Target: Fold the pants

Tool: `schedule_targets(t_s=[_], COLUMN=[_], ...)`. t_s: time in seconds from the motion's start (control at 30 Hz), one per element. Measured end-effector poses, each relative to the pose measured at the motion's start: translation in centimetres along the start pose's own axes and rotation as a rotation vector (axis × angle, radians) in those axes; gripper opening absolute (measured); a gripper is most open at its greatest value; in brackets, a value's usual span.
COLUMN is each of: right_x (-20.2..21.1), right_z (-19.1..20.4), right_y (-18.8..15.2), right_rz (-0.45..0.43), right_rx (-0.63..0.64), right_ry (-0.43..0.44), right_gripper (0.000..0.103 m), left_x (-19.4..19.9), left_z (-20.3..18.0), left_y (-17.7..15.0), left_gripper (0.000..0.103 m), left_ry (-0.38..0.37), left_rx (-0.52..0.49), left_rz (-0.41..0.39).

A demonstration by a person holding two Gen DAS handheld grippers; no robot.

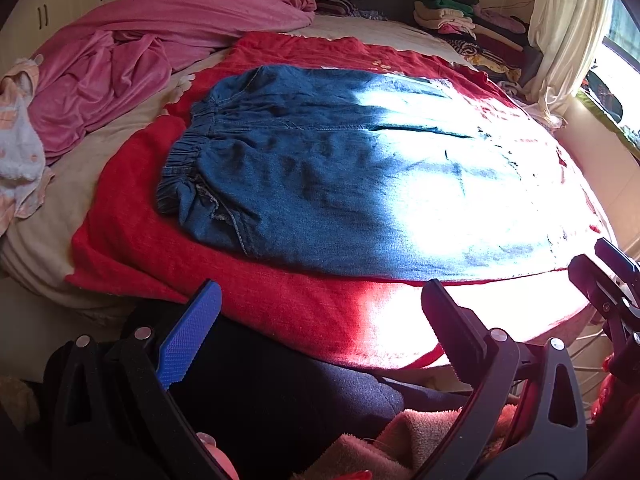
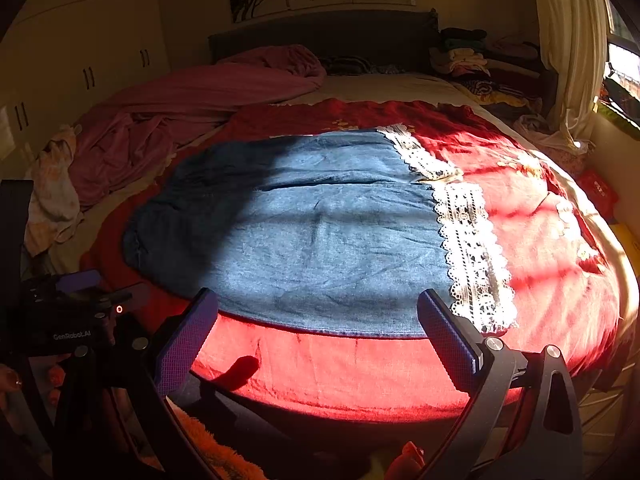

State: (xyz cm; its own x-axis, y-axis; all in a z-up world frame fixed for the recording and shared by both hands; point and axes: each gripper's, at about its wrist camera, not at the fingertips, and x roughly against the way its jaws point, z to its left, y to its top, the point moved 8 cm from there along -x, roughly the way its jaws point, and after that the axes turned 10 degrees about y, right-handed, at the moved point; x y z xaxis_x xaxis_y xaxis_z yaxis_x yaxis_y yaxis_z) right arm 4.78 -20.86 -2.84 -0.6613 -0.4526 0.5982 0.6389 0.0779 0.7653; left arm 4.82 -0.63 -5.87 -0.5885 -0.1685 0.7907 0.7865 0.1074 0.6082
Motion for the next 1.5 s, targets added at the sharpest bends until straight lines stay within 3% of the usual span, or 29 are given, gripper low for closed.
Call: schedule_targets(t_s=[1.5], right_x=[0.04], right_z=[-0.35], right_y=[-0.23], right_rz=[0.005], right_rx=[-0.006], right_ry=[-0.005], right_gripper=[0.099], left_x=[0.08], left_z=[-0.4], left_y=[0.3], left_gripper=[0.094], left_ry=[0.003], left_rx=[-0.02], left_rz=[-0.021])
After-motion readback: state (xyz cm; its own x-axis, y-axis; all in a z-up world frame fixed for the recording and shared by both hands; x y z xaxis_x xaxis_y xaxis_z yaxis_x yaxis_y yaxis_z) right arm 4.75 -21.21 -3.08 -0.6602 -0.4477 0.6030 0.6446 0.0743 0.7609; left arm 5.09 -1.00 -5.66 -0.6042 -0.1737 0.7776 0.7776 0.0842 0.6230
